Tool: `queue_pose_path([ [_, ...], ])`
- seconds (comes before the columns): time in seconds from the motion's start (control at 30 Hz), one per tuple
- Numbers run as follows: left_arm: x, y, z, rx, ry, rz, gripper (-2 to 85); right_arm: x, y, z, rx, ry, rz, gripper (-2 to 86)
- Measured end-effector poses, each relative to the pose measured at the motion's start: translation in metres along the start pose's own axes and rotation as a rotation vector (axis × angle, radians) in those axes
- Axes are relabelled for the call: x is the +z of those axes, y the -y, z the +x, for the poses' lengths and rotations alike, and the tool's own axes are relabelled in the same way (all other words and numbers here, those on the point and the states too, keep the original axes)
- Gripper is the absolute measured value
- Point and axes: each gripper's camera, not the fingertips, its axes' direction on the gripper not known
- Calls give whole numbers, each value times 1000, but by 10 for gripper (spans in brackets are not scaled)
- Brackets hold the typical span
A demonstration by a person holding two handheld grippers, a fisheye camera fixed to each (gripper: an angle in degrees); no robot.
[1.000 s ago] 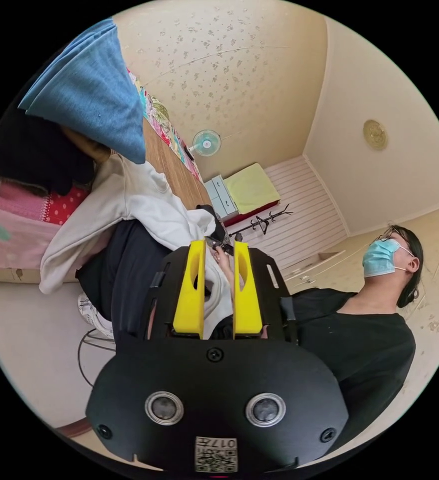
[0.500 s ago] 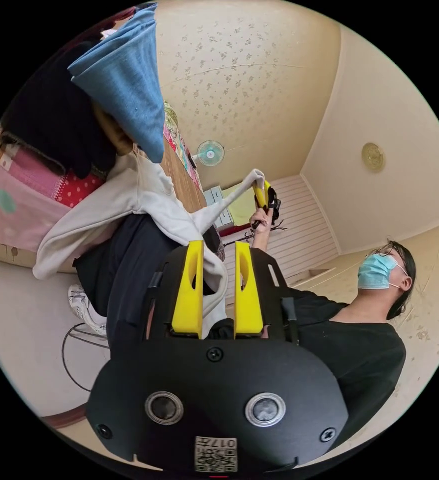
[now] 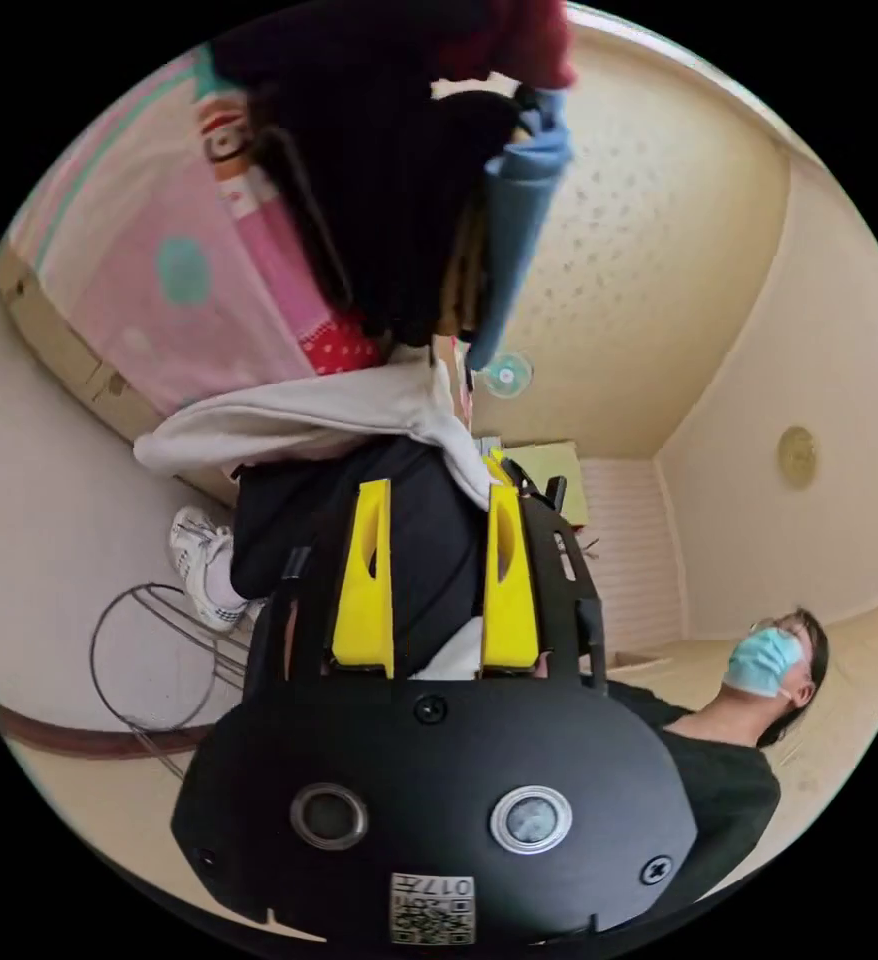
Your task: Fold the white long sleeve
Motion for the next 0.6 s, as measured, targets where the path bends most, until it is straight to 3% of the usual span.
queue_pose_path([
  [0.23,36,77,-145,-478,-383,191,176,20,-10,27,94,99,30,86],
  [0.37,62,98,-220,-651,-588,464,142,20,-12,35,112,130,48,78],
  [0.47,79,110,-243,-681,-568,503,95,20,-11,37,109,126,46,76],
  [0.6,67,98,-208,-482,-370,592,37,21,-7,36,90,103,28,74],
])
